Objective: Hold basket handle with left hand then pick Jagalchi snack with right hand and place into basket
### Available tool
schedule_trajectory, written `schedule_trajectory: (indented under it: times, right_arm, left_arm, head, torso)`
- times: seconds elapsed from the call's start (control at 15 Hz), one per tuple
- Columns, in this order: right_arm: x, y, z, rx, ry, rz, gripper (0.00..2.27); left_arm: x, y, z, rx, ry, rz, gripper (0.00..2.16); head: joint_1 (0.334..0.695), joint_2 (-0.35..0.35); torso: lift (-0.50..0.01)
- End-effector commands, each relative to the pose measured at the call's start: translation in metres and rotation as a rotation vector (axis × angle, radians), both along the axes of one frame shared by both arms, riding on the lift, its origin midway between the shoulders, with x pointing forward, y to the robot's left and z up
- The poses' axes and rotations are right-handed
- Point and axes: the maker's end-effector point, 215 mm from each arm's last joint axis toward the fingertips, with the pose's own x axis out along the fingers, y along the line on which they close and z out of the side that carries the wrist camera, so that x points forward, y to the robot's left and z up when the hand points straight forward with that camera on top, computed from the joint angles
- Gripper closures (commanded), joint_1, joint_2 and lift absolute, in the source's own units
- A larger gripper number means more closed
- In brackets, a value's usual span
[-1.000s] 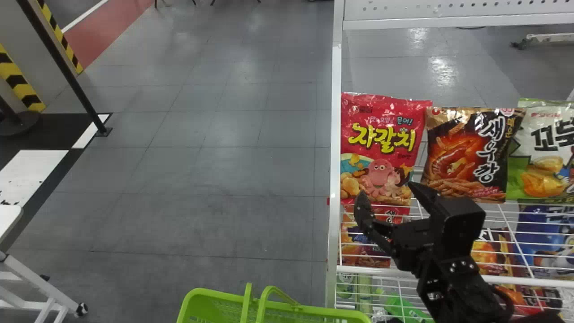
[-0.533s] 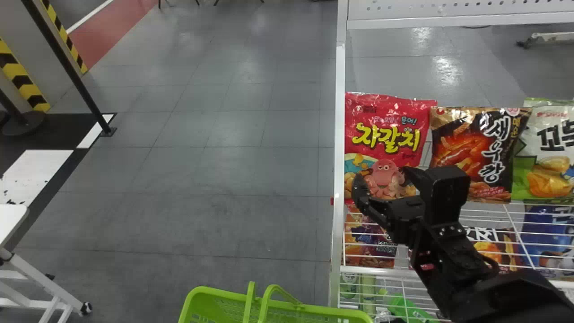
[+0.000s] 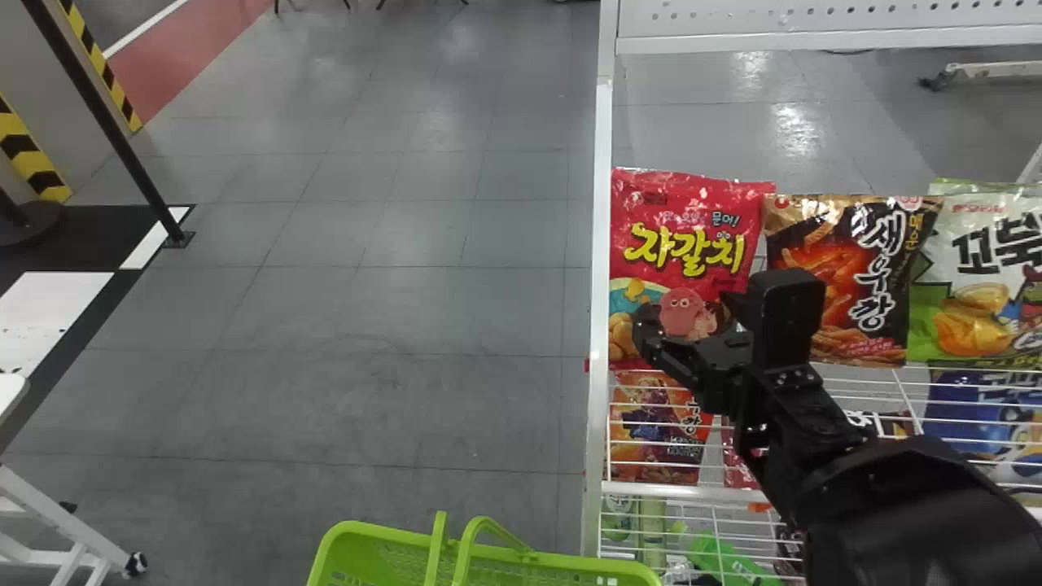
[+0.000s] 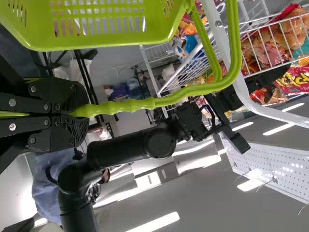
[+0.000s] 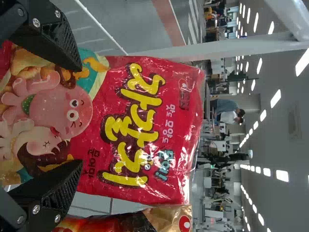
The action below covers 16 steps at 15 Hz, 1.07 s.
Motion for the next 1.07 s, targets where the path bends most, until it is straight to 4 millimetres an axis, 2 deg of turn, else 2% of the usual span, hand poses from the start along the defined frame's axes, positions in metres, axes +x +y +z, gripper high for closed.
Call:
schedule_trajectory:
  times: [0.0,0.07,0.13,0.2,0.27,0.33,0.4,0.47,0.53,0.73,0.93,1.0]
  right_arm:
    - [0.004,0.006,-0.006,-0.01,0.013,0.012,0.14]
    - [0.003,0.007,-0.007,-0.008,0.015,0.021,0.18]
    - [0.003,0.012,-0.006,0.003,0.017,0.042,0.32]
    - [0.004,0.014,-0.004,0.015,0.017,0.047,0.6]
    - [0.005,0.014,-0.003,0.023,0.023,0.052,0.97]
    - [0.003,0.013,-0.011,0.019,0.05,0.051,1.62]
    - [0.001,0.013,-0.015,0.022,0.062,0.05,2.0]
    - [0.001,0.01,-0.016,0.023,0.064,0.044,2.04]
    - [0.0,0.008,-0.018,0.022,0.066,0.041,2.18]
    - [-0.002,0.001,-0.019,0.009,0.065,0.035,2.25]
    - [-0.011,0.003,-0.007,0.008,0.029,0.055,2.25]
    - [-0.015,0.004,0.003,0.011,0.011,0.056,2.25]
  left_arm:
    - [0.0,0.0,0.002,-0.008,-0.004,-0.005,2.14]
    - [0.0,0.001,0.002,-0.006,-0.005,-0.006,2.14]
    - [0.001,0.001,0.002,-0.003,-0.007,-0.008,2.14]
    - [0.001,0.002,0.002,-0.002,-0.007,-0.009,2.14]
    - [0.001,0.003,0.002,0.0,-0.004,-0.009,2.14]
    - [0.001,0.002,0.002,-0.001,-0.004,-0.01,2.14]
    - [0.001,0.002,0.002,-0.001,-0.004,-0.01,2.14]
    - [0.001,0.002,0.002,-0.001,-0.004,-0.01,2.14]
    - [0.001,0.002,0.002,-0.001,-0.004,-0.01,2.14]
    - [0.0,0.002,0.002,-0.001,-0.004,-0.01,2.14]
    - [-0.001,0.002,0.002,0.0,0.001,-0.011,2.14]
    - [-0.001,0.002,0.002,0.002,-0.002,-0.011,2.14]
  head:
    - [0.695,0.102]
    - [0.695,0.106]
    - [0.695,0.109]
    - [0.695,0.114]
    - [0.695,0.121]
    - [0.695,0.125]
    - [0.695,0.127]
    - [0.695,0.127]
    - [0.695,0.127]
    - [0.695,0.118]
    - [0.695,0.112]
    - [0.695,0.114]
  torso:
    - [-0.009]
    - [-0.009]
    - [-0.009]
    - [-0.009]
    - [-0.009]
    - [-0.009]
    - [-0.009]
    - [-0.009]
    - [-0.009]
    - [-0.009]
    - [-0.009]
    - [-0.009]
